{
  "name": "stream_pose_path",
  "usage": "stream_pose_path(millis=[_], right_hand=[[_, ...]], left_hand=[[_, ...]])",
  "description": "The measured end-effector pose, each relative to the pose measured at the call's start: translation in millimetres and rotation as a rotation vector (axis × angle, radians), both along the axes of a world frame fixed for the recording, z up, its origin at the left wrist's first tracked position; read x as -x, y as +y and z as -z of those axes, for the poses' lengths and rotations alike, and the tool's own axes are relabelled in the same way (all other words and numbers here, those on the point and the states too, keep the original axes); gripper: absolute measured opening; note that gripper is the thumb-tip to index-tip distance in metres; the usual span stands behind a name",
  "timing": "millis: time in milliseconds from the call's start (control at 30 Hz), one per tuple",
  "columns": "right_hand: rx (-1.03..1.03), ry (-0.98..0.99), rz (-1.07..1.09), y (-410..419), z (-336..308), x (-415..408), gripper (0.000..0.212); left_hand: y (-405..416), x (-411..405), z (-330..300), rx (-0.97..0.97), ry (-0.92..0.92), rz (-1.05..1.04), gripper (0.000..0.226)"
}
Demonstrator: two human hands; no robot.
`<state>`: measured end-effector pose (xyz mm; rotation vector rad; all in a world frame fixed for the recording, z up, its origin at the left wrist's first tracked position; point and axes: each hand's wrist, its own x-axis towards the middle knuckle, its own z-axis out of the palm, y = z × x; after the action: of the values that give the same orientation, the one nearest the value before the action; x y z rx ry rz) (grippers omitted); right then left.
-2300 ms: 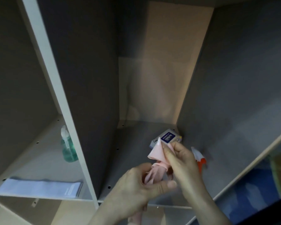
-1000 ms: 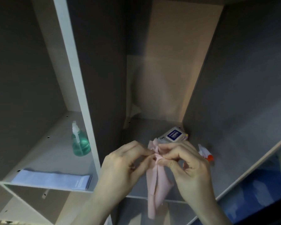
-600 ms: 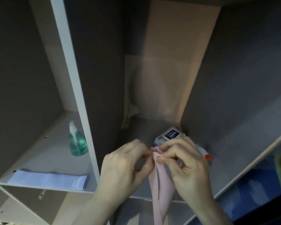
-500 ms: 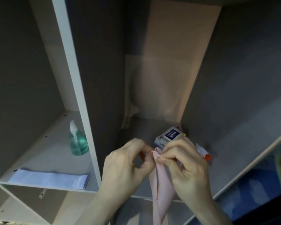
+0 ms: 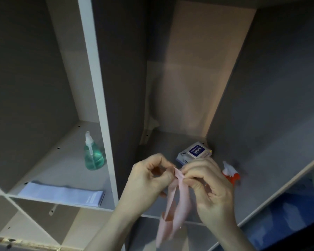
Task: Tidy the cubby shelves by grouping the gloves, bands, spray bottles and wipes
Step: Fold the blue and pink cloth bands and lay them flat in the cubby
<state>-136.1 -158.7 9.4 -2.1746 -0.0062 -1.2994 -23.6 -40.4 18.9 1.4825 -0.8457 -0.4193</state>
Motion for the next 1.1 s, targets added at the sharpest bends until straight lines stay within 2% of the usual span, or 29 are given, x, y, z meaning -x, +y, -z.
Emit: stream_pose_path(millis=[133,233,367,467,633,700,800,867,967,1100], right_hand=[[0.065,-0.074,-0.012,0.8,-2.0,5.2,0.017],[-0.035,-0.031,-0.038,-4.5,-5.3,4.4,0.015],[-0.182,0.019,-0.058,-10.6,-7.8,3.3,0.015],[-0.223,0.02,-0.092,-10.1,-9.8,3.5,0.01],[-0.323,0.169,-0.155,-6.2,-11.4,6.4,0.002],[-0.299,0.241,-0.142,-3.7,-11.9,8.2,0.013],[-0.147,0.226,0.026,1.8,-13.4,4.7,0.012],[-0.079,0.199,0.137,5.2,-14.1,1.7,0.014],[0.028,0.133,0.194,10.2,-16.2,0.5,0.011],[0.027,0.088,-0.016,8.6,-14.1,5.7,0.008]], left_hand=[[-5.6,-1.4,0.5,0.006,0.09,-0.065,0.023],[-6.7,0.4,-3.1,0.041,0.138,-0.006,0.026],[-0.6,0.7,-9.0,0.142,0.147,0.166,0.006],[4.1,1.9,-10.8,0.159,0.145,0.178,0.016],[2.3,7.1,-8.9,0.173,0.07,0.044,0.012],[1.3,9.7,-6.4,0.177,0.013,-0.049,0.005],[-0.2,14.0,-1.3,0.142,-0.133,-0.188,0.013],[-1.1,15.5,-1.1,0.118,-0.167,-0.234,0.014],[-4.2,8.9,-1.6,0.142,0.003,-0.237,0.021],[-11.0,0.2,-2.0,0.144,0.186,-0.229,0.024]])
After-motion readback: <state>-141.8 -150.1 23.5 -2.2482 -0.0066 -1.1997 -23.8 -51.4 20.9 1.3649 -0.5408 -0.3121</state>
